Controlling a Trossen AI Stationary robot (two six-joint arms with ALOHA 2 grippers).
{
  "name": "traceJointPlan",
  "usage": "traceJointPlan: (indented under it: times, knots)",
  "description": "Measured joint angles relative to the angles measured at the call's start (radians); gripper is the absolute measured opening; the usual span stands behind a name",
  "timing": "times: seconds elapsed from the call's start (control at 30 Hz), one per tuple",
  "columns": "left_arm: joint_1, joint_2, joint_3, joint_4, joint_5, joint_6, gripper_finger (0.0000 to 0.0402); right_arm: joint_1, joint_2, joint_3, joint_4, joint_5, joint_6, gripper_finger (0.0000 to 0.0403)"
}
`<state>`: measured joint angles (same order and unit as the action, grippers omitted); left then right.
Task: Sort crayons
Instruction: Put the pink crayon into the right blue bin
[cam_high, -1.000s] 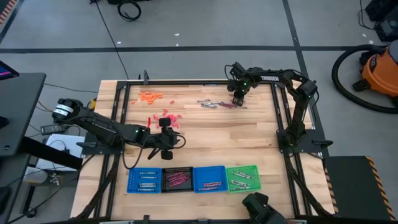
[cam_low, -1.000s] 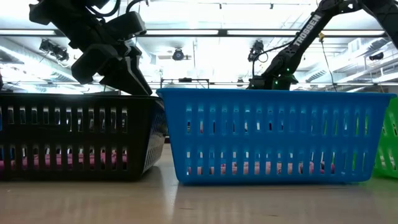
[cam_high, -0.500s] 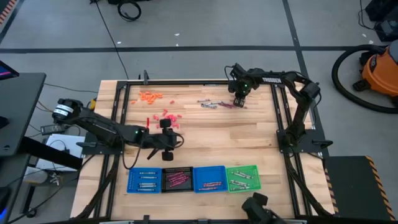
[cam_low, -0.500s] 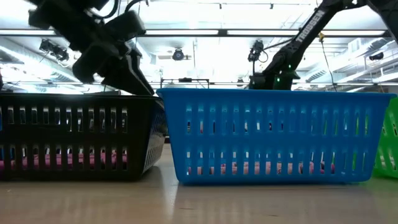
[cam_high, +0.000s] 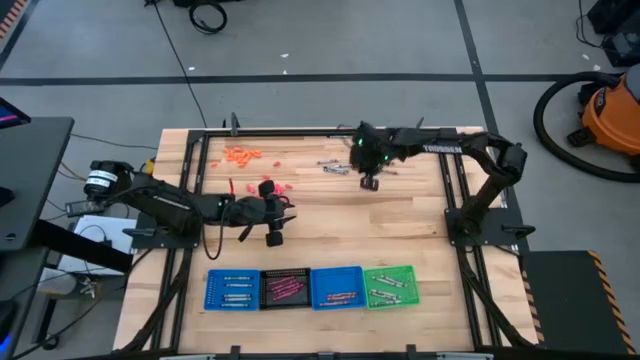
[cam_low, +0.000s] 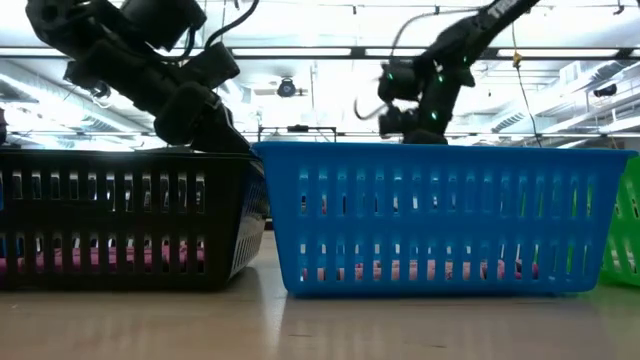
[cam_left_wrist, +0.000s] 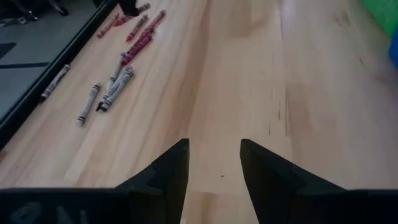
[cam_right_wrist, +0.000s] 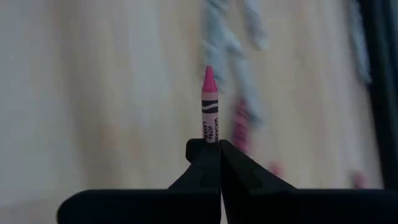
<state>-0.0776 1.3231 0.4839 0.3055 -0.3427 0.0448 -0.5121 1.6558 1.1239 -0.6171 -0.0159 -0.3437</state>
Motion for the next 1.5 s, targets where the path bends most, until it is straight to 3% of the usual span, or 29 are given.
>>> traceJointPlan:
  times: [0.37,0.8,1.5]
  knots:
    - [0.009,0.0,0.0,0.029,0.024,0.0,0.0155,0.309,-0.001,0.0,0.198,0.015,0.153,0.0005]
    - [0.008,0.0,0.001,0.104,0.087,-0.018,0.0155,0.438,-0.001,0.001,0.311,0.009,0.285,0.0005]
    - [0.008,0.0,0.001,0.101,0.087,-0.016,0.0155,0.728,0.011,0.002,0.37,-0.281,0.613,0.0006]
